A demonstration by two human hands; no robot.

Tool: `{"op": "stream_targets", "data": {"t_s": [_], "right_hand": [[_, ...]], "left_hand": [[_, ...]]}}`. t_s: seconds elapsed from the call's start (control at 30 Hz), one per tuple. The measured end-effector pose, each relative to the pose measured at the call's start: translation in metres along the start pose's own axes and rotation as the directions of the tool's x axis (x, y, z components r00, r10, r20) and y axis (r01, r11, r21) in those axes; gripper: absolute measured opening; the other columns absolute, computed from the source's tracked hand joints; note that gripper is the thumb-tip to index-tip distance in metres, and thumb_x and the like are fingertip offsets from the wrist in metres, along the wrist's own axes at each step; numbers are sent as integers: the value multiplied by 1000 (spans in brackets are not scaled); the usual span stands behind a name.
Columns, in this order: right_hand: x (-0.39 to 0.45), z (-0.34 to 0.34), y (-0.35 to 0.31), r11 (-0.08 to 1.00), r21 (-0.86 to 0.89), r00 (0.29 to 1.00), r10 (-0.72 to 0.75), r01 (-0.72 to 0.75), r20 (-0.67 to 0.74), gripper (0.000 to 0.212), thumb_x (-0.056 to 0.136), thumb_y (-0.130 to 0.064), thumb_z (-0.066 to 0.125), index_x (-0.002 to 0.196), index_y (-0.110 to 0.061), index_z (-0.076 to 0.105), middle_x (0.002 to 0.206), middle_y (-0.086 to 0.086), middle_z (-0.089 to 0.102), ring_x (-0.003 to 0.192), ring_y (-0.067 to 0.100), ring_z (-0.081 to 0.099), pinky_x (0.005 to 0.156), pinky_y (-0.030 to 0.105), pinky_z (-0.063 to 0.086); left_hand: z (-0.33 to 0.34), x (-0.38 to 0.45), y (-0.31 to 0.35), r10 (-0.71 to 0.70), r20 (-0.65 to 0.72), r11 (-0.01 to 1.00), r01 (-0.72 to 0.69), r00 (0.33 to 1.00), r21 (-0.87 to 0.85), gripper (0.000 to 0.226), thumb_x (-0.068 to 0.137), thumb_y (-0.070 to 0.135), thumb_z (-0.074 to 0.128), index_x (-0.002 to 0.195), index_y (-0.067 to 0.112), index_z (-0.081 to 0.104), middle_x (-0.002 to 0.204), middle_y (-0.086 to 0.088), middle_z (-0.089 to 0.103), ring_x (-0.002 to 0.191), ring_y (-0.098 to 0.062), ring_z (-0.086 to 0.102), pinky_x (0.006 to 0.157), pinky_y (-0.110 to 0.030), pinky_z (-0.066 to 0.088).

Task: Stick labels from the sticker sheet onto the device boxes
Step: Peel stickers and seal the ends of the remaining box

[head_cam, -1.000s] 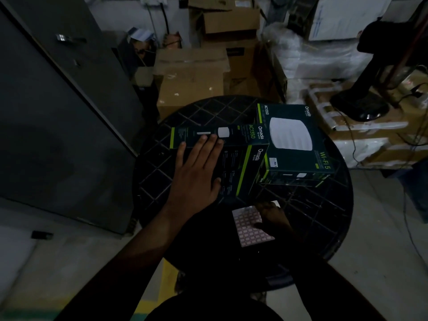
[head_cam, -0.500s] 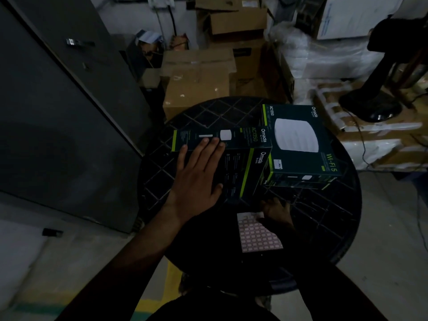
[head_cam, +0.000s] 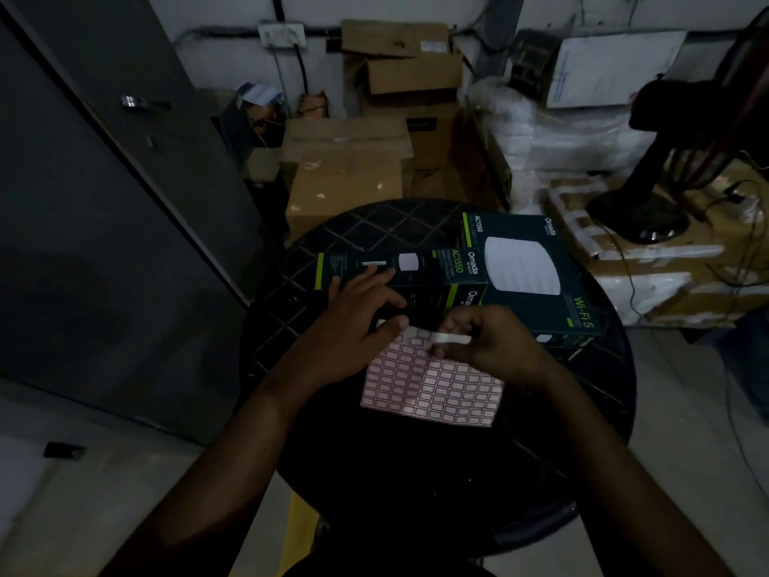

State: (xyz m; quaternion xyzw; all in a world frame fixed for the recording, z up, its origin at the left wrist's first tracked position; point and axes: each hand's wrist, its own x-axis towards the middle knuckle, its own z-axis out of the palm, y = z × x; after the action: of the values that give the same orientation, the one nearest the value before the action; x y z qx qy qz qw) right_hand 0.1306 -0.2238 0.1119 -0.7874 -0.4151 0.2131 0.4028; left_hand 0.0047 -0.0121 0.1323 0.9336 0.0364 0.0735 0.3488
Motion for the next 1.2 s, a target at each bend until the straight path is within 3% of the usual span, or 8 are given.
{"op": "stream_targets", "data": {"t_s": [0.2,0.3,0.4,0.53,0.7,0.8,0.97,1.2], "right_hand": [[11,-23,-29,984,177,1000,-32,31,-2,14,82,-9,81,91,-15,72,86,6,76,83,22,74,74,34,59],[16,-20,-31,992,116,997,-39,46,-63,17,80,-13,83,93,-16,72,84,0,76,80,13,74,72,25,55],[17,-10,-37,993,-109,958,-71,43,-278,32,75,-24,88,101,-22,70,90,-12,74,87,4,67,76,21,49],[9,19,-47,870,-492,771,-324,16,-549,31,74,-33,85,96,-22,67,95,-8,67,94,20,53,77,35,40],[6,46,-59,948,-319,768,-196,-11,-610,28,79,-49,75,94,-25,75,89,-10,71,90,17,57,74,39,51],[10,48,-57,947,-321,765,-186,-29,-616,26,80,-47,73,92,-24,78,87,-10,74,87,16,60,71,36,53],[13,47,-56,961,-274,771,-144,-40,-620,13,81,-30,74,93,-26,80,83,-11,72,82,13,58,66,35,52],[18,44,-62,979,-205,770,-119,-16,-627,34,79,-59,64,87,-30,78,83,-15,72,83,7,59,69,28,50]], "left_hand": [[-13,3,3,-48,39,994,51,998,-92,14,101,24,52,104,18,65,151,11,42,150,-9,13,122,-53,-3],[-11,3,2,-44,24,993,46,999,-111,15,100,24,54,106,18,66,147,13,46,149,-9,16,122,-54,-3],[-8,6,-1,-63,-21,988,59,998,-139,14,99,23,56,106,19,67,146,12,49,149,-10,20,121,-56,0],[-8,8,0,-90,-66,976,75,994,-203,22,99,20,56,119,21,66,145,10,51,148,-9,23,122,-55,0],[-8,9,4,-77,-103,967,49,992,-248,32,99,19,56,130,25,60,131,24,46,146,-9,27,121,-57,8],[-9,10,4,-69,-85,972,47,994,-231,31,100,18,54,130,24,60,127,32,41,142,0,22,122,-54,0],[-9,12,2,-63,-86,977,44,994,-207,31,100,18,53,130,22,61,143,16,49,143,1,21,122,-51,-5],[-13,15,4,-44,-107,971,17,993,-239,29,100,18,52,125,30,62,138,15,56,141,3,29,122,-54,6]]}}
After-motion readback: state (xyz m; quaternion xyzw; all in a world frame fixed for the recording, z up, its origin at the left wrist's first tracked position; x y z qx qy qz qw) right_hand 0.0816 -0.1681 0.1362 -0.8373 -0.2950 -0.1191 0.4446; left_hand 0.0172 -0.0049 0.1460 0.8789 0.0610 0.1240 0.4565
